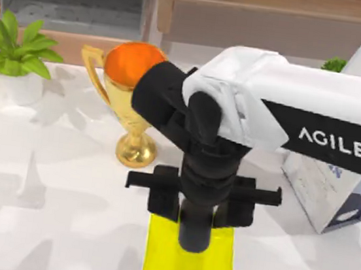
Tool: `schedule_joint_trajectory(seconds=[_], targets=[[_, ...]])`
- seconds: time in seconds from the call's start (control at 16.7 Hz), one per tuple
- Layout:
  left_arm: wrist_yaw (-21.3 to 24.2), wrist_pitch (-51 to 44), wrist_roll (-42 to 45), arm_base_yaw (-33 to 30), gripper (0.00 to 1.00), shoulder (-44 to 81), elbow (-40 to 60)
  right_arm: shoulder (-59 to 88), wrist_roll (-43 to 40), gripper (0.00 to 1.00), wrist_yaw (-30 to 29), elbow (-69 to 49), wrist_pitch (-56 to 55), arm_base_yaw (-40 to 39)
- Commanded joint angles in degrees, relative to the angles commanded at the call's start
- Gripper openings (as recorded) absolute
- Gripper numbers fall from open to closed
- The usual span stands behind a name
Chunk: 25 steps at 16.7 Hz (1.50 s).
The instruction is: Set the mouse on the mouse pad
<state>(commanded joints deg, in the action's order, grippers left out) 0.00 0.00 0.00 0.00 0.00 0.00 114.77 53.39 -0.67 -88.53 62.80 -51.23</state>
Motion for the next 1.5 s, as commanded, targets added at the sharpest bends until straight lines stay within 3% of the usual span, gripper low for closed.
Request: schedule_joint_trajectory(seconds=[1.38,1.5], targets=[[0.0,0.0,0.0,0.0,1.0,0.0,0.0,3.1,0.2,0.0,-0.1,6.3,-9.3,-0.1],[0.0,0.0,0.0,0.0,1.0,0.0,0.0,3.1,0.2,0.15,-0.1,6.3,-9.3,-0.1]])
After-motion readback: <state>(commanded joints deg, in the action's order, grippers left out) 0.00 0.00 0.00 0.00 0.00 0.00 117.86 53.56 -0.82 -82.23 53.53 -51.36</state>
